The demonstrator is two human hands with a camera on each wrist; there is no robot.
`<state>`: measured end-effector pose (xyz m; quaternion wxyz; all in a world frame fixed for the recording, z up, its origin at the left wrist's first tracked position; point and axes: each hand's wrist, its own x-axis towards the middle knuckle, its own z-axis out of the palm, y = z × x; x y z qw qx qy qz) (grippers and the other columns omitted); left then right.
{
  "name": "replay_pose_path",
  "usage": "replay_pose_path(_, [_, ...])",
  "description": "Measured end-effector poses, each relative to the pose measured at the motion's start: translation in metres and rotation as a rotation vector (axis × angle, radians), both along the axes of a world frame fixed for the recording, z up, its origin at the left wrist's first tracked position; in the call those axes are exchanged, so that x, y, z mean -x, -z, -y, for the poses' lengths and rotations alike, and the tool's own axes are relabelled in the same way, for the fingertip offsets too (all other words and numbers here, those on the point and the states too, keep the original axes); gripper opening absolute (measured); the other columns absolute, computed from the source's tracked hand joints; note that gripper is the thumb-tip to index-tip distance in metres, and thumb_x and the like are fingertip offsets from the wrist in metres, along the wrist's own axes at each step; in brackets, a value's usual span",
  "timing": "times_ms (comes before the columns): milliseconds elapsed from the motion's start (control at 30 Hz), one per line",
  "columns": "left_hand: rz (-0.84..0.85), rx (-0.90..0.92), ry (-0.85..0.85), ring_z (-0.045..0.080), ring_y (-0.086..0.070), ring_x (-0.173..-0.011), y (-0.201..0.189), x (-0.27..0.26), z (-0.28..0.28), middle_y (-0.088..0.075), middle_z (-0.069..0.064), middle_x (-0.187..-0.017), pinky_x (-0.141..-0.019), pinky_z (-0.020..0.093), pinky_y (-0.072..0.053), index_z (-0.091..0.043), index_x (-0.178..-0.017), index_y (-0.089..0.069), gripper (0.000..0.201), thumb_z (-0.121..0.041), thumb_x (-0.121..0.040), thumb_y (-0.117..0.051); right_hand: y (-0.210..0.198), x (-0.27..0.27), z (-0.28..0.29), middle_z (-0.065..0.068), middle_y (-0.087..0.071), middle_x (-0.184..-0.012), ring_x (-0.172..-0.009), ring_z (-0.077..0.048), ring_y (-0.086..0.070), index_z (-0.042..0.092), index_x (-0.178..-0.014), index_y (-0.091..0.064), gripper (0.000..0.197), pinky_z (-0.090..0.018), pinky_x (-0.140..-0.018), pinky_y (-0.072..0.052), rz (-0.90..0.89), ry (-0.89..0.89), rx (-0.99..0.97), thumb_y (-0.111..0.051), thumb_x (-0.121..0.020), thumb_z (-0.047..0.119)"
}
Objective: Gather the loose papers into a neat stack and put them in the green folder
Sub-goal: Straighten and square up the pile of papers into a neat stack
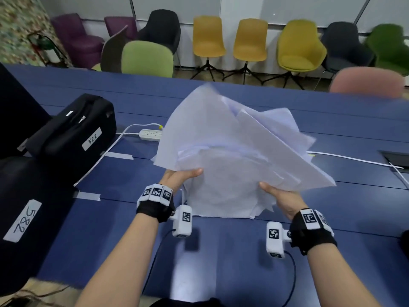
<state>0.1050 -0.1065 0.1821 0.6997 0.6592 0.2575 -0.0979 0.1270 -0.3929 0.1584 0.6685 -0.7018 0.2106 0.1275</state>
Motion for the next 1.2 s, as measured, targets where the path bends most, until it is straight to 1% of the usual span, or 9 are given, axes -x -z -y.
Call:
replay_pose_path(133, [0.045,0.032,-0.055,0.008,-0.046,-0.106,-0.019,-0.002,0.022,-0.054,-0.012,-0.124,-0.094,0.024,-0.032,-0.024,-0.124,-0.049,0.064,-0.037,-0.07,-0.08,-0.021,-0.008,-0.012,0.004,-0.051,-0.122,-0.106,-0.011,-0.049,0.0,-0.135,-0.039,0.068,-0.01,-0.075,-0.035,0.167,0.158,-0.037,-0.073,-0.081,0.023])
replay_pose_path(300, [0.076,-0.056,0.015,0.015,-0.061,-0.105,-0.038,-0.002,0.007,-0.066,0.0,-0.118,-0.089,0.022,-0.042,-0.013,-0.118,-0.065,0.054,-0.034,-0.07,-0.079,-0.036,-0.016,0.002,-0.001,-0.068,-0.119,-0.109,-0.013,-0.064,0.009,-0.125,-0.059,0.071,-0.023,-0.091,-0.048,0.311,0.078,-0.109,-0.086,-0.062,0.029])
replay_pose_path(467, [0.145,-0.061,0.023,0.001,-0.066,-0.092,-0.007,0.009,-0.014,-0.074,-0.008,-0.099,-0.076,0.012,-0.044,-0.013,-0.108,-0.069,0.047,-0.01,-0.063,-0.084,-0.023,-0.003,0.012,-0.003,-0.071,-0.105,-0.081,0.002,-0.07,0.004,-0.114,-0.065,0.045,-0.003,-0.059,-0.049,0.181,-0.107,-0.07,-0.079,-0.071,0.009])
replay_pose_path(600, [0.219,-0.012,0.026,0.009,-0.071,-0.081,0.004,0.003,-0.017,-0.076,-0.007,-0.082,-0.069,0.018,-0.056,-0.016,-0.096,-0.066,0.047,0.011,-0.061,-0.079,-0.019,0.002,0.012,0.001,-0.076,-0.097,-0.085,-0.006,-0.072,0.017,-0.106,-0.069,0.041,-0.023,-0.083,-0.057,0.228,-0.171,-0.038,-0.077,-0.069,0.0])
replay_pose_path(700, [0.254,0.015,-0.016,0.026,-0.066,-0.101,0.014,-0.001,-0.004,-0.071,0.005,-0.101,-0.09,0.035,-0.053,-0.018,-0.097,-0.066,0.043,0.003,-0.062,-0.079,-0.008,0.0,-0.001,-0.008,-0.072,-0.109,-0.092,-0.022,-0.07,0.014,-0.106,-0.066,0.051,-0.035,-0.087,-0.056,0.179,-0.125,-0.043,-0.086,-0.06,0.02])
replay_pose_path(833, [0.402,-0.052,-0.137,-0.006,-0.066,-0.074,-0.008,-0.013,0.026,-0.07,-0.008,-0.085,-0.079,0.023,-0.05,-0.021,-0.085,-0.063,0.029,0.006,-0.078,-0.069,-0.019,-0.01,-0.025,-0.01,-0.062,-0.117,-0.097,-0.021,-0.061,0.004,-0.124,-0.049,0.075,-0.027,-0.077,-0.044,0.203,0.181,-0.013,-0.083,-0.065,0.035])
replay_pose_path(933, [0.586,-0.132,-0.124,-0.021,-0.056,-0.061,-0.046,-0.018,0.043,-0.063,-0.008,-0.082,-0.066,0.006,-0.047,-0.026,-0.079,-0.058,0.032,0.005,-0.085,-0.061,-0.055,-0.011,-0.028,0.002,-0.053,-0.114,-0.099,-0.011,-0.049,0.004,-0.133,-0.042,0.064,-0.02,-0.087,-0.036,0.344,0.263,-0.051,-0.073,-0.081,0.025])
replay_pose_path(1000, [0.661,-0.151,-0.119,-0.019,-0.056,-0.061,-0.055,-0.018,0.048,-0.061,-0.013,-0.078,-0.066,0.002,-0.046,-0.03,-0.077,-0.058,0.033,0.002,-0.085,-0.064,-0.078,-0.001,-0.031,0.005,-0.052,-0.101,-0.088,-0.009,-0.051,0.016,-0.116,-0.051,0.042,-0.02,-0.087,-0.035,0.353,0.269,-0.07,-0.072,-0.082,0.029])
replay_pose_path(1200, [0.501,-0.015,-0.069,-0.01,-0.066,-0.077,-0.015,-0.008,0.032,-0.069,-0.002,-0.1,-0.09,0.033,-0.049,-0.02,-0.1,-0.064,0.043,0.012,-0.072,-0.072,-0.013,0.008,-0.013,-0.002,-0.066,-0.099,-0.082,-0.015,-0.061,0.021,-0.092,-0.063,0.022,-0.015,-0.064,-0.05,0.211,0.104,-0.018,-0.078,-0.076,0.018])
